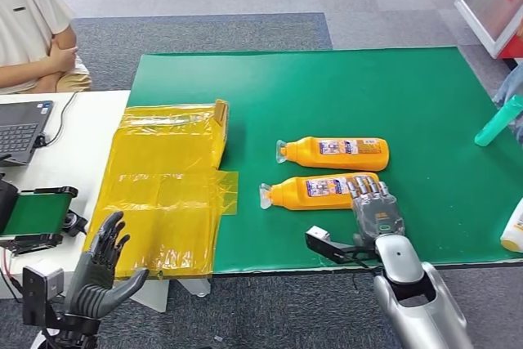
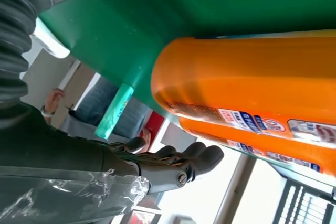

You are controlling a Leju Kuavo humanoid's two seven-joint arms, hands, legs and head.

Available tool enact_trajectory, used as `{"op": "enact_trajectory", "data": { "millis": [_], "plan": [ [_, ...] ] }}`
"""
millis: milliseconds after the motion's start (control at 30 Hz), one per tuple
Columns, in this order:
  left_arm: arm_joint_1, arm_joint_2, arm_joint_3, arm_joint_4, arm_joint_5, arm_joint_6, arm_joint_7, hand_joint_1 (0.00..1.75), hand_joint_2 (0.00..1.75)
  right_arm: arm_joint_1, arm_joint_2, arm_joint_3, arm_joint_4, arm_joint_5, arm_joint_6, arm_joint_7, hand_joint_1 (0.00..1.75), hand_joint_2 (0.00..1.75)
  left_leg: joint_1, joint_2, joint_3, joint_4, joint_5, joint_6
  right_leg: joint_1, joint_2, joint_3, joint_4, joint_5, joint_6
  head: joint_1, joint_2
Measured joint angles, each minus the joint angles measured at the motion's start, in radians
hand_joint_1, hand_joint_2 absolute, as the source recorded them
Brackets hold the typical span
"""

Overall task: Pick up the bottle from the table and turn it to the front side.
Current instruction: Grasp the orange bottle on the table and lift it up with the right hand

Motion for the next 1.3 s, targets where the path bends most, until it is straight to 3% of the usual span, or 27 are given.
{"op": "enact_trajectory", "data": {
  "millis": [533,833,1300],
  "plan": [
    [0.002,0.006,-0.013,0.024,-0.016,0.003,-0.002,0.0,1.75,-0.084,-0.025,0.072,0.089,0.0,-0.002,0.019,0.0,1.75,0.0,0.0,0.0,0.0,0.0,0.0,0.0,0.0,0.0,0.0,0.0,0.0,0.0,0.0],
    [0.004,0.013,-0.063,0.042,-0.031,0.023,-0.015,0.0,1.75,-0.145,-0.041,0.151,0.161,0.0,0.006,0.052,0.0,1.75,0.0,0.0,0.0,0.0,0.0,0.0,0.0,0.0,0.0,0.0,0.0,0.0,0.0,0.0],
    [0.005,0.024,-0.082,0.057,-0.013,0.033,-0.017,0.0,1.75,-0.212,-0.043,0.173,0.252,0.0,-0.004,0.045,0.0,1.75,0.0,0.0,0.0,0.0,0.0,0.0,0.0,0.0,0.0,0.0,0.0,0.0,0.0,0.0]
  ]
}}
